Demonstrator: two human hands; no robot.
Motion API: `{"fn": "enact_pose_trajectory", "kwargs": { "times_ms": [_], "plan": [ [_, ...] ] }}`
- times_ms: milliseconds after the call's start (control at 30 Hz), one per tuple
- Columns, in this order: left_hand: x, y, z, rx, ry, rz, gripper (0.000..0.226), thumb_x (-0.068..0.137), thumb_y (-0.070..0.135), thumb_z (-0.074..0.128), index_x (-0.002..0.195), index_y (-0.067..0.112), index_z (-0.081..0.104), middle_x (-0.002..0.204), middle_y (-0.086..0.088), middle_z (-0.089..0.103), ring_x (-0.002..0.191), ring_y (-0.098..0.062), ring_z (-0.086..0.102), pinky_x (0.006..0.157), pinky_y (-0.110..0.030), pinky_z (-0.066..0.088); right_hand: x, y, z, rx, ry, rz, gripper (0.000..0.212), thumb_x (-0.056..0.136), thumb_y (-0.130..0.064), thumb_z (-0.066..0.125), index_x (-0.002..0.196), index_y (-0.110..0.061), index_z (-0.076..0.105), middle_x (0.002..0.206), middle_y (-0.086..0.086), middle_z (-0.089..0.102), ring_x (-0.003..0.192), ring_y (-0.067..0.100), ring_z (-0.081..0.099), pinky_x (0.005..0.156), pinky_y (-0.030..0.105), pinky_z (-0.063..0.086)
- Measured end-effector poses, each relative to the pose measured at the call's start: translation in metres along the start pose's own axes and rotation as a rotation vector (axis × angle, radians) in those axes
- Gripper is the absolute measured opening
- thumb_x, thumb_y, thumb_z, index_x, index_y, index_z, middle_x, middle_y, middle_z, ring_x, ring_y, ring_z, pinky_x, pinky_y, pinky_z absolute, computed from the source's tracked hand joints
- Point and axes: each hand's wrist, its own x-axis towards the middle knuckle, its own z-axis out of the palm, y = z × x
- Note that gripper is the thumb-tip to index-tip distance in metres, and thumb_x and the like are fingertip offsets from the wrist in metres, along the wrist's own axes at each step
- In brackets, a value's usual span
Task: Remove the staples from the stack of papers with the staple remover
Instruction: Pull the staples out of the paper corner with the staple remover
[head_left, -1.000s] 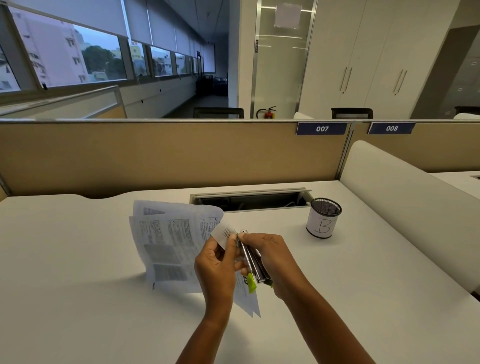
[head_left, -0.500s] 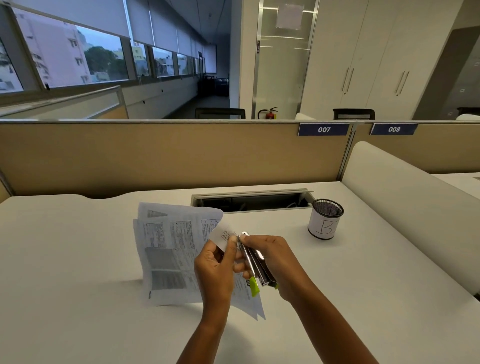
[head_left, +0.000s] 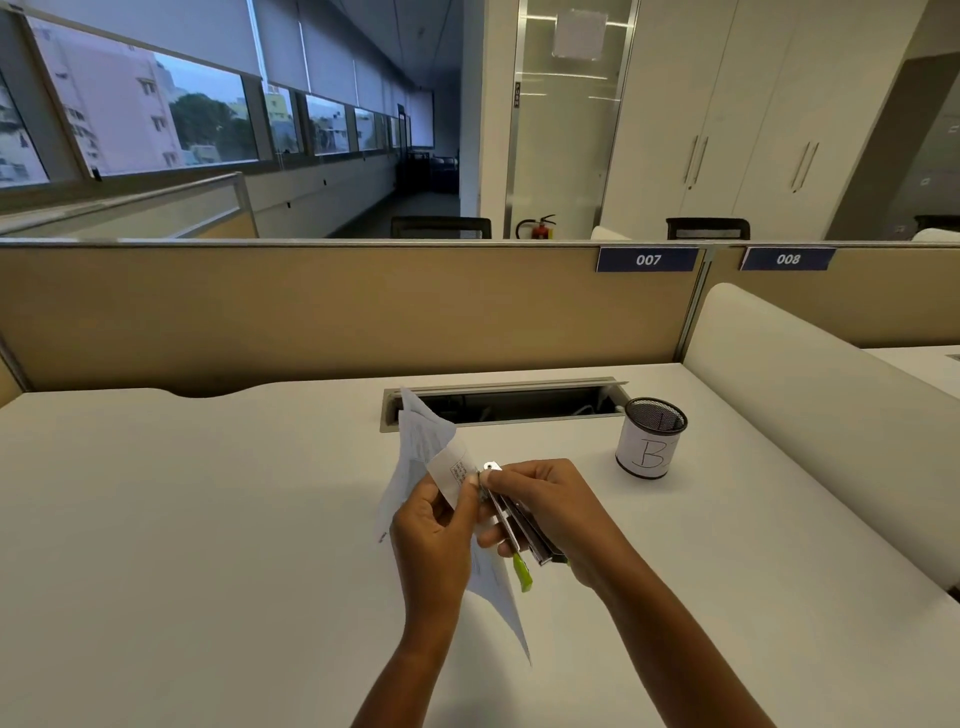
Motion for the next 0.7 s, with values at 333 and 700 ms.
{"fn": "enact_pose_trajectory", "kwargs": {
  "times_ms": [333,700],
  "plan": [
    [-0.0041,-0.0025,0.0032,-0.097,0.042,-0.002,0.009,0.078,0.002,0.059,0.088,0.003,0.059,0.087,0.000,0.060,0.066,-0.005,0.057,0.054,0.002,0.044,-0.0033,0.0067,0.0080,0.155,0.066,0.050,0.027,0.090,-0.020,0.050,0.069,-0.013,0.065,0.045,-0.003,0.065,0.040,0.009,0.061,0.041,0.016,0.052],
    [-0.0054,-0.0070,0.0049,-0.088,0.048,-0.003,0.008,0.078,0.004,0.059,0.085,0.007,0.056,0.082,0.005,0.058,0.065,0.000,0.055,0.051,0.003,0.042,-0.0047,0.0060,0.0095,0.283,0.103,0.200,0.031,0.092,-0.025,0.048,0.069,-0.008,0.062,0.041,-0.003,0.063,0.037,0.009,0.059,0.041,0.015,0.051]
  ]
}}
